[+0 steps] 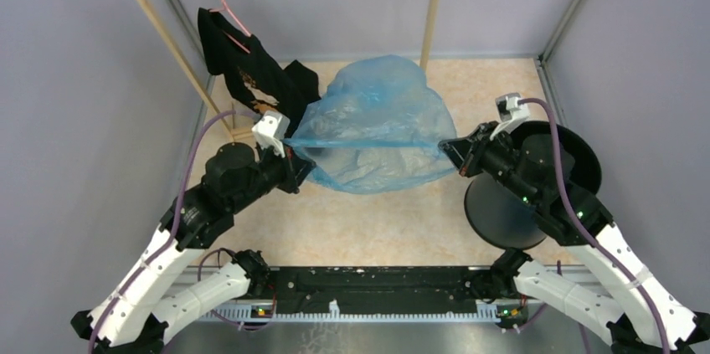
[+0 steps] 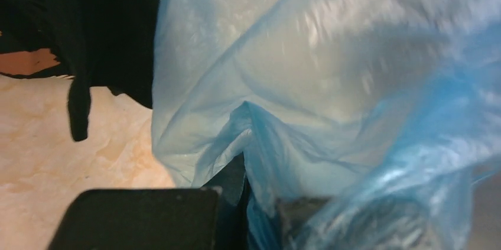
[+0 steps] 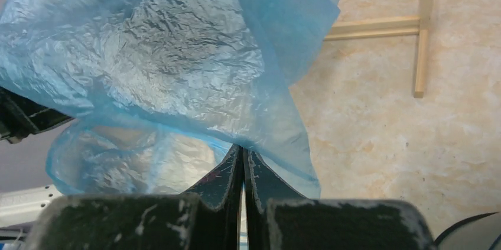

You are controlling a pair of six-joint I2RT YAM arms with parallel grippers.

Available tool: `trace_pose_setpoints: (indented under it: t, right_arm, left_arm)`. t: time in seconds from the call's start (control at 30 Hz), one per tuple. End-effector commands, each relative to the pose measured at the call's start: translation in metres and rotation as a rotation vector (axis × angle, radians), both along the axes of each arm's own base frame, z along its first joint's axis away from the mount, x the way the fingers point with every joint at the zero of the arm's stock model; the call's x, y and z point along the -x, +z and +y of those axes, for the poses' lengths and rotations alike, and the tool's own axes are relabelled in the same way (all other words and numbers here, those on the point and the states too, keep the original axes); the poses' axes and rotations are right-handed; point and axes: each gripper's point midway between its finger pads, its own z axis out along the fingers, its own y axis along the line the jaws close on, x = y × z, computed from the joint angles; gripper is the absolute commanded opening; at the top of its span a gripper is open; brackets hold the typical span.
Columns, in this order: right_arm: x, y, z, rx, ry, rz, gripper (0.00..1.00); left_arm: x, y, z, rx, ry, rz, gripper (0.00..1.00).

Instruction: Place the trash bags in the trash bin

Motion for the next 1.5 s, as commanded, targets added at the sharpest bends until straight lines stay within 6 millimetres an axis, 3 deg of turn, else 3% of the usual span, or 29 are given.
trace_pose_setpoints:
  t: [0.0,0.13,0.4,0.57,0.63,0.7,0.83,0.93,1.03,1.13,1.3,1.47]
  right_arm:
    - [-0.003,0.054,-0.006,-0.049,-0.026,-0.107,0.00]
    - [0.000,0.064,-0.005,-0.049,-0.009,-0.101,0.00]
    - [0.022,0.084,-0.019,-0.103,-0.005,-0.109,0.03]
    - [0.024,0.076,-0.017,-0.094,0.004,-0.071,0.07]
    - [0.021,0.066,-0.023,-0.059,-0.026,-0.043,0.13]
    - [0.017,0.051,-0.033,-0.001,-0.081,-0.016,0.27]
    - [0.005,0.015,-0.068,0.147,-0.268,0.068,0.54]
    - [-0.001,-0.005,-0.095,0.264,-0.403,0.123,0.65]
    - [-0.004,-0.020,-0.121,0.379,-0.538,0.178,0.71]
    - [-0.009,-0.037,-0.133,0.475,-0.615,0.227,0.74]
    - [-0.023,-0.068,-0.120,0.557,-0.604,0.286,0.78]
    - [-0.028,-0.088,-0.124,0.640,-0.644,0.326,0.77]
  left_arm:
    - [0.002,0.051,0.019,0.045,0.060,-0.114,0.00]
    - [0.005,0.065,0.023,0.067,0.066,-0.152,0.00]
    - [0.002,0.066,0.017,0.053,0.037,-0.162,0.00]
    - [-0.004,0.074,0.018,0.052,0.051,-0.213,0.00]
    - [-0.008,0.076,0.020,0.040,0.064,-0.240,0.00]
    - [-0.013,0.072,0.021,0.016,0.077,-0.260,0.00]
    - [-0.027,0.054,0.024,-0.056,0.113,-0.286,0.00]
    - [-0.038,0.044,0.027,-0.102,0.141,-0.309,0.00]
    - [-0.045,0.036,0.028,-0.137,0.157,-0.327,0.00]
    - [-0.047,0.028,0.029,-0.151,0.161,-0.337,0.00]
    - [-0.042,0.019,0.032,-0.140,0.166,-0.306,0.00]
    - [-0.031,0.016,0.027,-0.103,0.127,-0.255,0.00]
